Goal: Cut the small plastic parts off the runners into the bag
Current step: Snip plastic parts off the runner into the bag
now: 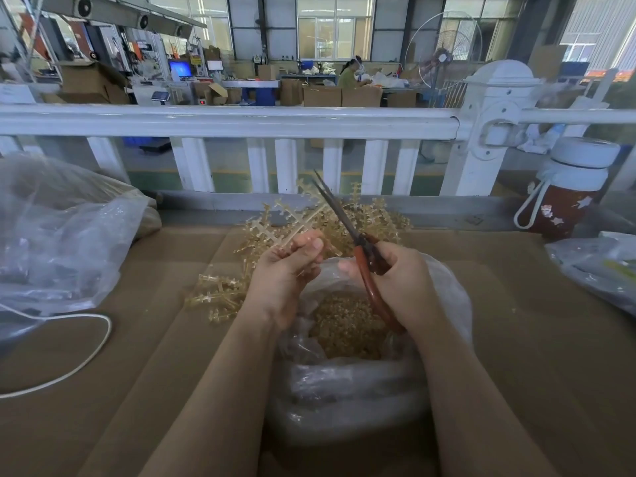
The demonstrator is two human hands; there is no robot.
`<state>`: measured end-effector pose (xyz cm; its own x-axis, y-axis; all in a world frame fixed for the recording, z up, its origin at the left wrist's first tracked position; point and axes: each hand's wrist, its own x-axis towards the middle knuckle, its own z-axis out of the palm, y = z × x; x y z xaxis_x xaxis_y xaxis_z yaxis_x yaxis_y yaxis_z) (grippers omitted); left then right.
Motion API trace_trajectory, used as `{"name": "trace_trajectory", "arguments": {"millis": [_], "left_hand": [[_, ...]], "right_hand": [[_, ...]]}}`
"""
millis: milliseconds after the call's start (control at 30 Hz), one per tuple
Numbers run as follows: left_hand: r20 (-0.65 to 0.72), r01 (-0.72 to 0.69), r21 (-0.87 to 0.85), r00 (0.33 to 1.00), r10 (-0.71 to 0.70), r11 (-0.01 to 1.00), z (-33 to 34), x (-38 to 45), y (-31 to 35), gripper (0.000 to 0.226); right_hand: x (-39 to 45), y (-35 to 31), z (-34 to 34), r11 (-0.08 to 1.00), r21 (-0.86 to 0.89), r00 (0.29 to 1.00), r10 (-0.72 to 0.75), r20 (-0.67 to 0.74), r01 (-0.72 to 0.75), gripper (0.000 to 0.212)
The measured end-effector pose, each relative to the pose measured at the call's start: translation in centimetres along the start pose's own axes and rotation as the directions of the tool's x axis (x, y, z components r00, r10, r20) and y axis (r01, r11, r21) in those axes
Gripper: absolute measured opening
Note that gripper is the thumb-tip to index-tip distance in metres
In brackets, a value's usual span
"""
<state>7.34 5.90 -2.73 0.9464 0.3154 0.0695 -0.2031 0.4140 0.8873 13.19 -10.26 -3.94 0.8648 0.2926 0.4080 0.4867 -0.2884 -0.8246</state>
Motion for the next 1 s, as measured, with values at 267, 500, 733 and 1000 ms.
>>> {"name": "trace_trajectory", "arguments": {"millis": [267, 500, 733, 1000], "left_hand": [[0.062, -0.009, 0.066, 0.998, 0.005, 0.998, 0.84, -0.46, -0.31, 0.009], [0.004, -0.045, 0.115, 0.999, 0.045, 0.992, 0.49, -0.17, -0.35, 0.016], [0.017, -0.059, 0.164, 0.998, 0.057, 0.985, 0.60, -0.21, -0.46, 0.021], [-0.023, -0.071, 0.175, 0.997, 0.076, 0.982, 0.47, -0.06, -0.31, 0.015]], "right_hand": [[0.32, -0.04, 0.24, 0.988, 0.151, 1.000, -0.013, 0.013, 0.010, 0.018], [0.34, -0.33, 0.20, 0.987, 0.160, 1.000, -0.005, 0.009, 0.003, 0.015], [0.32, -0.25, 0.17, 0.988, 0.143, 0.998, -0.046, -0.037, 0.050, 0.019], [0.42, -0.03, 0.24, 0.989, 0.106, 0.995, -0.102, -0.019, 0.103, 0.025]]}}
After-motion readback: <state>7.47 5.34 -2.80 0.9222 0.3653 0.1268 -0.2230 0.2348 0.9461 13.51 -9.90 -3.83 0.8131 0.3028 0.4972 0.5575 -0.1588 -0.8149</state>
